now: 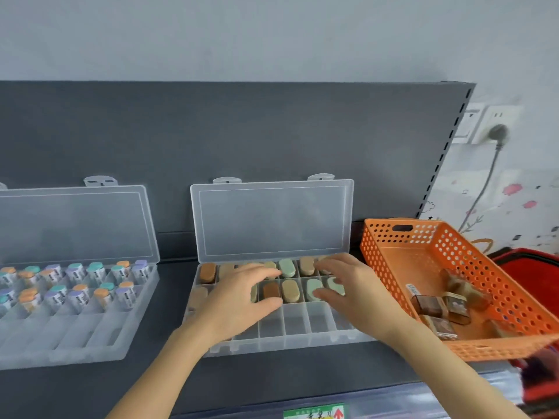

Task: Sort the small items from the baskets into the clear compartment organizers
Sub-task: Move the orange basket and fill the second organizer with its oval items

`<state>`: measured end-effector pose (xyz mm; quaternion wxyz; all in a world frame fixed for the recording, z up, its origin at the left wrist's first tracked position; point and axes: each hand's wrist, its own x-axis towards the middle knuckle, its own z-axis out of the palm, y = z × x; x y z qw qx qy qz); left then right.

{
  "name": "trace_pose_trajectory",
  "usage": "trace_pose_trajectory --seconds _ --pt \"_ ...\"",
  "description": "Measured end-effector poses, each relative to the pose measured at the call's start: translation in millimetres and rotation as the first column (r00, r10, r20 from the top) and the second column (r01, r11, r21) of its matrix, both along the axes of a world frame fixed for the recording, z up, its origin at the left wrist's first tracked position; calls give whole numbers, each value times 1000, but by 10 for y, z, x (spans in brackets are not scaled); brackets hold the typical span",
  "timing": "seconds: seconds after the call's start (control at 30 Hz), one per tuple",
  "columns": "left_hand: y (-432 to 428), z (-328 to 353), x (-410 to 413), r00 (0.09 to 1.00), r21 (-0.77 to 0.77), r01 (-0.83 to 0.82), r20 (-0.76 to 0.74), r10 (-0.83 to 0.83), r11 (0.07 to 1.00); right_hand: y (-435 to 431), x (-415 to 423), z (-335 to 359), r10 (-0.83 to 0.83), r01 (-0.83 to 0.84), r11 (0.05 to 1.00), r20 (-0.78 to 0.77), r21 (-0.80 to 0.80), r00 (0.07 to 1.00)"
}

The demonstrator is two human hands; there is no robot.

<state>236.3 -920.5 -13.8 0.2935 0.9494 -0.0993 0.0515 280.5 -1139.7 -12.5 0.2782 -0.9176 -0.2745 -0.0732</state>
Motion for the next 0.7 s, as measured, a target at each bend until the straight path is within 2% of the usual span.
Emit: trace_pose_trajectory --seconds 0.23,0.47,0.6,0.7 --pt "-989 209 414 974 44 225 4 -226 973 -980 98 135 -228 227 971 -9 -70 974" --pt "-1715 225 717 932 114 363 -45 -360 925 -1686 269 109 -356 333 919 -80 -211 931" --pt "-2084 195 871 906 198 424 -92 -414 884 -1992 398 15 -428 362 858 -116 -364 897" --pt "-2390 87 1019 881 359 473 -173 -441 804 -2107 468 -87 -441 325 788 -111 -523 891"
